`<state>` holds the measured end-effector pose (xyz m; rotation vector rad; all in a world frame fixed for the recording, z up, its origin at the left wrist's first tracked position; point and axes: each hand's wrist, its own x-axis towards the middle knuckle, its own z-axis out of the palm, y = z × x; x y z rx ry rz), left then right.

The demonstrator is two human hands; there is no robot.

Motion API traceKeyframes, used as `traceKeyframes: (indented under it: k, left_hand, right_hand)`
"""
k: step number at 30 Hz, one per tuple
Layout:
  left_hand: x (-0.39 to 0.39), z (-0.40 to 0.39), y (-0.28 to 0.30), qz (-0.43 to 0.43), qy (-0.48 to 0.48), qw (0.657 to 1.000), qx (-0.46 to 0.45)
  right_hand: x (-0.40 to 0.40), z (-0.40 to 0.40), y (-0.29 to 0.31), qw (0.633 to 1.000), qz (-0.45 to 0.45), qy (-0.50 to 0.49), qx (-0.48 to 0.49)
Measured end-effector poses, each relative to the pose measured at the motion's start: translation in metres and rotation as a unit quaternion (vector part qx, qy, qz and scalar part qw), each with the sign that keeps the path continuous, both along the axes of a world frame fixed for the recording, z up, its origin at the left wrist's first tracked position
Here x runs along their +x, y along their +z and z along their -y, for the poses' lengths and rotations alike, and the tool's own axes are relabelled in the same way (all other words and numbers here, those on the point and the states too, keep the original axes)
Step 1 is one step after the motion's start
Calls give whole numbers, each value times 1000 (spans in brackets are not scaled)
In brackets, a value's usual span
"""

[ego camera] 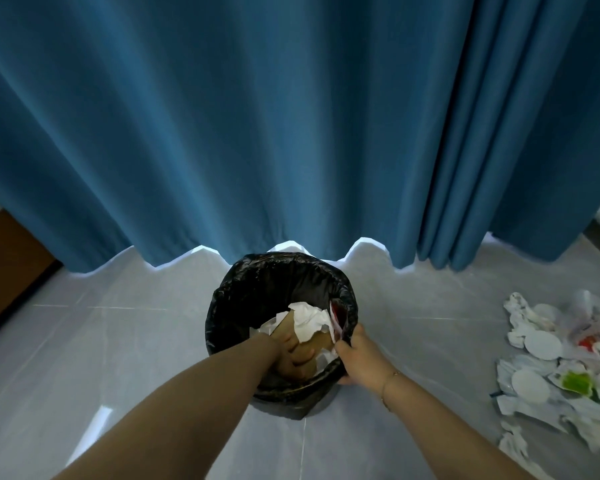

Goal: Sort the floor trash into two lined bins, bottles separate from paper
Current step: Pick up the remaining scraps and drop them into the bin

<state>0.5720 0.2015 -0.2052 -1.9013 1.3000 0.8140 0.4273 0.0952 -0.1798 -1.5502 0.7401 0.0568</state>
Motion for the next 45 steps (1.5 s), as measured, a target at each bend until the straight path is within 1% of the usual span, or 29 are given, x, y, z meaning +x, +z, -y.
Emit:
traceKeyframes:
  k: [1, 4, 5, 6, 8, 10, 12, 13, 14, 15, 17, 18, 19, 20, 22, 24, 26, 29, 31, 33, 34, 36, 38, 40, 41, 42, 43, 45]
  left_hand:
    - [-3, 2, 1, 0, 13, 1000, 5]
    - [-16, 3, 6, 8, -36, 999, 30]
    - [-20, 3, 14, 24, -60, 997, 47]
    - [-22, 5, 26, 20, -85, 995, 40]
    - [-26, 10, 49, 24, -112, 993, -15]
    - [-24, 13, 72, 75, -135, 987, -40]
    - [-21, 16, 92, 110, -102, 987, -55]
    - [-22, 19, 102, 131, -109, 984, -59]
    - [-26, 22, 113, 150, -108, 979, -84]
    - [-32, 27, 123, 164, -104, 974, -118]
    - [-51, 39, 138, 178, -150, 953, -193]
    - [-60, 47, 141, 183, -185, 937, -234]
    - [-75, 57, 140, 181, -232, 920, -257]
    - [-88, 65, 140, 177, -277, 908, -261]
    - [-128, 91, 127, 137, -349, 893, -250]
    - [-157, 109, 105, 88, -395, 887, -223]
    - [-182, 125, 75, 30, -405, 888, -216]
    - [-210, 139, 21, -44, -379, 905, -191]
    - [-221, 146, -20, -71, -361, 917, -152]
    - [-222, 146, -58, -88, -346, 923, -141]
    - [-221, 146, -79, -95, -311, 933, -152]
    - [-223, 144, -119, -106, -173, 961, -191]
    - [-234, 138, -148, -123, -43, 968, -215]
    - [-249, 130, -168, -135, 33, 959, -246]
    - [-253, 127, -177, -135, 51, 950, -278]
    - [-256, 127, -183, -141, 67, 933, -325]
    - [-257, 126, -191, -162, 88, 907, -378]
    - [-256, 128, -200, -227, 144, 834, -482]
  right_hand:
    - [0, -1, -1, 1000, 2, -4, 10]
    - [-4, -3, 4, 1000, 10, -6, 25]
    - [-6, -4, 5, 1000, 14, -3, 19]
    - [-9, -3, 6, 1000, 17, 1, 4]
    - [-18, 3, 9, 999, 16, 16, -43]
    - [-29, 13, 14, 997, 13, 13, -74]
    - [-41, 29, 21, 996, -2, -1, -90]
    - [-48, 39, 23, 995, -13, 2, -100]
    - [-56, 48, 27, 993, -27, 13, -114]
    - [-64, 59, 30, 990, -46, 34, -132]
    - [-86, 80, 43, 975, -86, 99, -181]
    - [-97, 91, 53, 962, -110, 138, -210]
    - [-113, 101, 62, 948, -134, 168, -234]
    - [-123, 112, 70, 937, -153, 188, -252]
    - [-163, 136, 73, 919, -197, 187, -285]
    - [-195, 157, 65, 899, -226, 171, -335]
    - [-224, 170, 48, 883, -251, 188, -349]
    - [-258, 172, 18, 860, -289, 255, -334]
    - [-274, 172, -5, 844, -308, 288, -330]
    - [-285, 169, -23, 825, -318, 320, -340]
    - [-291, 168, -30, 814, -322, 338, -346]
    - [-301, 170, -48, 794, -327, 369, -356]
    - [-309, 174, -60, 776, -338, 392, -360]
    - [-317, 182, -68, 763, -355, 408, -354]
    - [-320, 185, -73, 756, -364, 415, -351]
    - [-324, 190, -75, 750, -371, 419, -353]
    - [-327, 193, -79, 743, -378, 424, -354]
    - [-331, 199, -86, 734, -387, 427, -359]
